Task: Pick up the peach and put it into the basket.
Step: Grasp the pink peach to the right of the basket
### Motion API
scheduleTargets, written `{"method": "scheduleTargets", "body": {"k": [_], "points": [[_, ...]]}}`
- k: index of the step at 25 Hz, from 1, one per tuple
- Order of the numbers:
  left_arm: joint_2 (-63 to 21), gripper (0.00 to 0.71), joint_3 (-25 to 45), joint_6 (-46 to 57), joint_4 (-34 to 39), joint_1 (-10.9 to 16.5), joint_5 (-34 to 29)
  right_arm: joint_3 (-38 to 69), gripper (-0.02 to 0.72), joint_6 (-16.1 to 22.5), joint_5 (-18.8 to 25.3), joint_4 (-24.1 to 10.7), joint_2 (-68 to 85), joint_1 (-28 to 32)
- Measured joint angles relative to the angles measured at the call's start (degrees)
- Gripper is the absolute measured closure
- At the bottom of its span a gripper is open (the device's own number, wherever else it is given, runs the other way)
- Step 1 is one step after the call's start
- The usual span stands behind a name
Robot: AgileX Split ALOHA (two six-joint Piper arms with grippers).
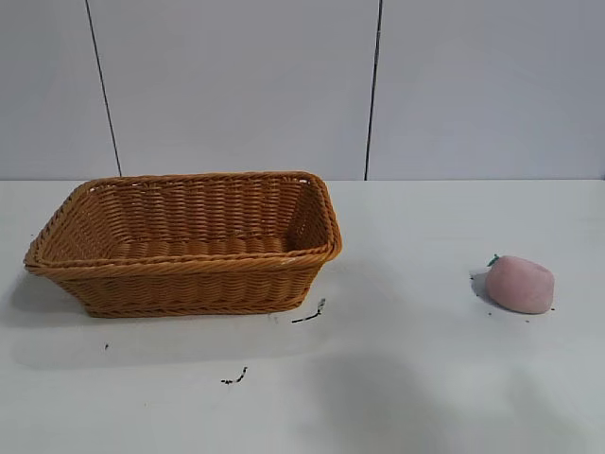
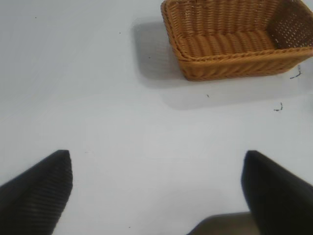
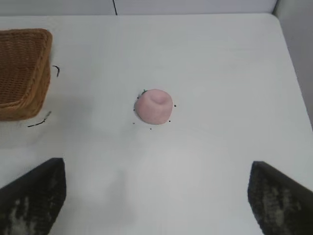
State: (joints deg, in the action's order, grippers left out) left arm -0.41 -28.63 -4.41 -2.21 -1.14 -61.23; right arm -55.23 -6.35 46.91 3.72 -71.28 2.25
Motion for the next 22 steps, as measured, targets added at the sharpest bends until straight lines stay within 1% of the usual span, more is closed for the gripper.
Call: {"method": "scheduleTargets", "body": {"k": [4, 9, 13, 16, 19, 22], "points": [[0.0, 0.018, 0.0, 0.0, 0.0, 0.0, 0.0, -6.4, 0.014, -0.1, -0.1, 0.1, -12.0, 0.0], [0.0, 0.018, 0.0, 0.0, 0.0, 0.0, 0.0, -12.2, 0.014, -2.0, 0.1, 0.8, -22.7, -0.5], [0.0, 0.018, 0.0, 0.0, 0.0, 0.0, 0.0, -13.5, 0.014, -2.7, -0.1, 0.6, -27.0, -4.0], [0.0, 0.018, 0.0, 0.0, 0.0, 0.0, 0.0, -13.5, 0.014, -2.0, -1.9, 0.5, -28.9, -6.3], [0.0, 0.018, 0.0, 0.0, 0.0, 0.0, 0.0, -13.7, 0.014, -0.9, -3.3, 0.2, -31.0, -6.5], [0.0, 0.018, 0.0, 0.0, 0.0, 0.0, 0.0, -13.8, 0.014, -0.7, -4.4, -0.5, -33.6, -6.5]]}}
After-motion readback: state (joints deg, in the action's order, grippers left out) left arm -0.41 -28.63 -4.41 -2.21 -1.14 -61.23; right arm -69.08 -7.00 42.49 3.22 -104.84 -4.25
